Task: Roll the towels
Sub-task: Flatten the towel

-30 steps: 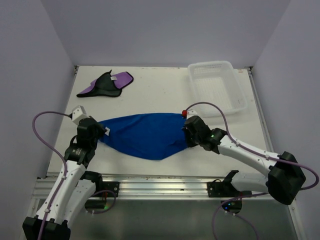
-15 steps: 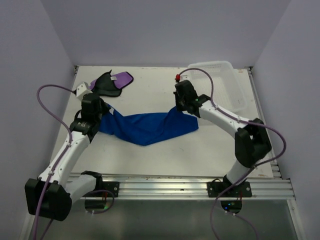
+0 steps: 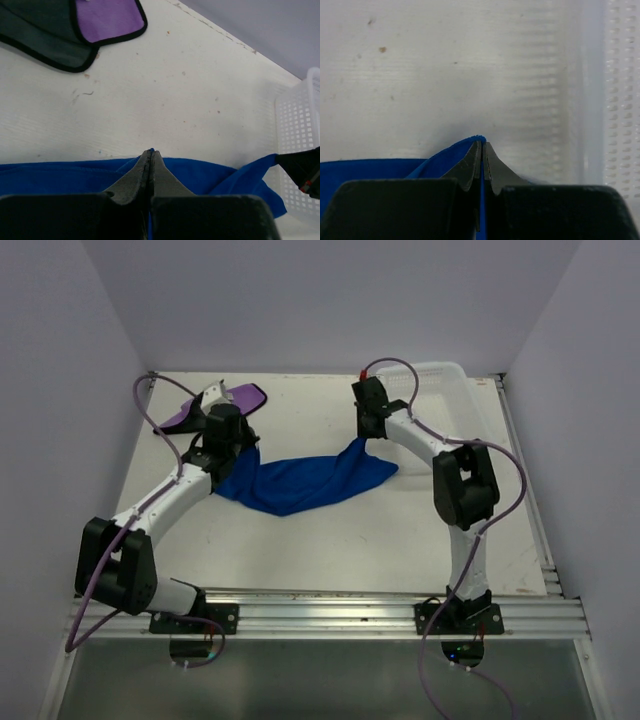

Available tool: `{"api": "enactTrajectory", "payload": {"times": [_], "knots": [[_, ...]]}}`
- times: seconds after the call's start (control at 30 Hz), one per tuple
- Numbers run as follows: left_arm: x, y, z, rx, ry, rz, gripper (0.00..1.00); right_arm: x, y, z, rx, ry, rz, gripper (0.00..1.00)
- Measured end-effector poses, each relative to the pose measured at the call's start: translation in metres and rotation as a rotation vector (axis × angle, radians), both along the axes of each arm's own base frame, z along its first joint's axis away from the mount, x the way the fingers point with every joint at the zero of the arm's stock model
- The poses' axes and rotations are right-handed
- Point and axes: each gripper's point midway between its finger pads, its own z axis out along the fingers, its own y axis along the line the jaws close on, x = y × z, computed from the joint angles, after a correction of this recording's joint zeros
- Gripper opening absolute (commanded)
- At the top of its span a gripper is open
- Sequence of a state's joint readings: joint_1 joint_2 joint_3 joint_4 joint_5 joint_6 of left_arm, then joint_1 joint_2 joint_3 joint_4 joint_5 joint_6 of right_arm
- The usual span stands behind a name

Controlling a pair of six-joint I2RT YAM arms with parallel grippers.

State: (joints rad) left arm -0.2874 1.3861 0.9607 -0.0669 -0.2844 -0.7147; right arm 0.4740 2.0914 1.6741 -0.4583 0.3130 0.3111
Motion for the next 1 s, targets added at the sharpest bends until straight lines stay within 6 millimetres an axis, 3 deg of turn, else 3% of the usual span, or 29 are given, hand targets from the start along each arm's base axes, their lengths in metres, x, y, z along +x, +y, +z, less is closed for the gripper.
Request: {"api": "enactTrajectory", "payload": {"times": [0.17, 0.47, 0.67, 0.8, 0.93, 1.0], "knots": [[0.007, -0.038, 0.002, -0.007, -0.017, -0.086, 0.0, 0.013, -0.05, -0.007, -0.002, 0.012, -0.119, 0.0], [0.013, -0.049, 0.012, -0.001, -0.046, -0.123, 0.0, 0.02, -0.101, -0.02, -0.01, 0.045, -0.226, 0.0], [0.014, -0.057, 0.014, -0.001, -0.052, -0.15, 0.0, 0.018, -0.11, -0.025, -0.013, 0.06, -0.237, 0.0], [0.013, -0.055, 0.01, 0.018, -0.04, -0.151, 0.0, 0.017, -0.107, -0.027, 0.002, 0.061, -0.214, 0.0], [0.005, -0.042, 0.021, 0.047, -0.044, -0.127, 0.0, -0.011, -0.103, -0.03, 0.034, 0.101, -0.17, 0.0], [-0.001, -0.029, 0.036, 0.045, -0.063, -0.104, 0.0, -0.028, -0.1, -0.016, 0.06, 0.098, -0.141, 0.0]]}}
